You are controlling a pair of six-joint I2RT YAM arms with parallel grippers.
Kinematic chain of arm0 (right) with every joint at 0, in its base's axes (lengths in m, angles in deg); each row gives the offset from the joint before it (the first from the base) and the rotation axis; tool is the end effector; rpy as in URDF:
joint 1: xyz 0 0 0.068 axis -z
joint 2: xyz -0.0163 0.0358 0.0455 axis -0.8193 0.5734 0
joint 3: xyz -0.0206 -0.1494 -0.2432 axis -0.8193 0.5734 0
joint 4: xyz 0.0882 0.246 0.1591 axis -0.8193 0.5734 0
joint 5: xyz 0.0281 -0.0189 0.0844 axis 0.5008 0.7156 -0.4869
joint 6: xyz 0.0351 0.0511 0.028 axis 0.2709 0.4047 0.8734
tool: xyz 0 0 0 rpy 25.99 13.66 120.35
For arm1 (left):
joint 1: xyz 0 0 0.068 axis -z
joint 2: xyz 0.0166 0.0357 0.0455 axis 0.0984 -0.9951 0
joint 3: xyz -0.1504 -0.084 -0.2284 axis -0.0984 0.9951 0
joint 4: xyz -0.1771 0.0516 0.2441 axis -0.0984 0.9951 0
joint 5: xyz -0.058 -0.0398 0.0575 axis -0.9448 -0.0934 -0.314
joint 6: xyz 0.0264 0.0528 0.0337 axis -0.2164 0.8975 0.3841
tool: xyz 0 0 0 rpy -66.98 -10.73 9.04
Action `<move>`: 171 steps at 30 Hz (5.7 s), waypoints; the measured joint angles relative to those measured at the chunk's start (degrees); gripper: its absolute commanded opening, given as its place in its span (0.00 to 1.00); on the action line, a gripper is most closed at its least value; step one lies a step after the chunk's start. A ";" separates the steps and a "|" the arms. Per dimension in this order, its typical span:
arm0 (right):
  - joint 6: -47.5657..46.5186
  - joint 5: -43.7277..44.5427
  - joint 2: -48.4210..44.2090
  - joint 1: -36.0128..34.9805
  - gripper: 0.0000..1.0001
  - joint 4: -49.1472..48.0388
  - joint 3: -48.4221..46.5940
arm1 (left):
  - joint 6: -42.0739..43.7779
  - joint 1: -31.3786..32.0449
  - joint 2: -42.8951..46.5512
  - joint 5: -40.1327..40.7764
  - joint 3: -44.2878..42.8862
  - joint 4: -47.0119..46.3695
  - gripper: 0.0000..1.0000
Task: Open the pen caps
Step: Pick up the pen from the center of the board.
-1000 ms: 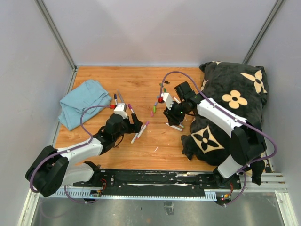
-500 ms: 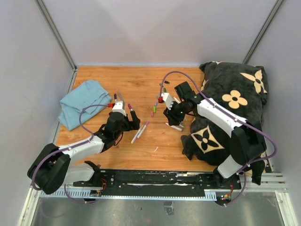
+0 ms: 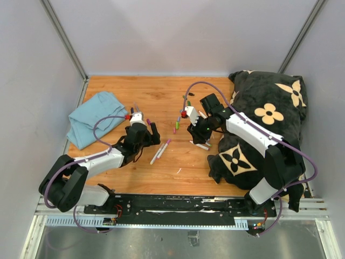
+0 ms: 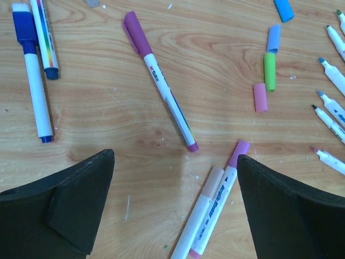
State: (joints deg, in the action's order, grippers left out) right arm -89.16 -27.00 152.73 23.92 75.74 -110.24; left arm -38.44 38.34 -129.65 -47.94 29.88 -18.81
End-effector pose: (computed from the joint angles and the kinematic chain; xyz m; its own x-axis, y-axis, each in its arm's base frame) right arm 0.3186 0.2217 0.2351 -0.3354 -0.6744 -0.6578 -0.9266 0.3623 0.1010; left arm 0.2591 -0.1460 0.1446 -0.5364 -0.2234 -0.8139 0.0250 0.9597 -0.2799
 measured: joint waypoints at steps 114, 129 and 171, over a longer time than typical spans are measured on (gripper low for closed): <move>13.33 -34.18 -22.49 6.14 0.56 -25.33 17.81 | -7.10 14.60 14.12 -13.05 25.53 -68.87 0.00; 15.23 -33.44 -21.68 4.59 0.56 -28.48 18.14 | -6.91 17.11 9.51 -9.84 26.12 -73.29 0.00; 22.27 -29.62 -19.06 1.46 0.56 -34.67 19.87 | -7.58 20.55 -2.64 -5.20 22.49 -73.88 0.00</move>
State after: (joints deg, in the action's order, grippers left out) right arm -66.88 -56.61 133.67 25.39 41.08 -90.38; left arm -46.03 58.88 -132.30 -53.14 52.37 -92.69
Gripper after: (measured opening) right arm 0.559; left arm 0.134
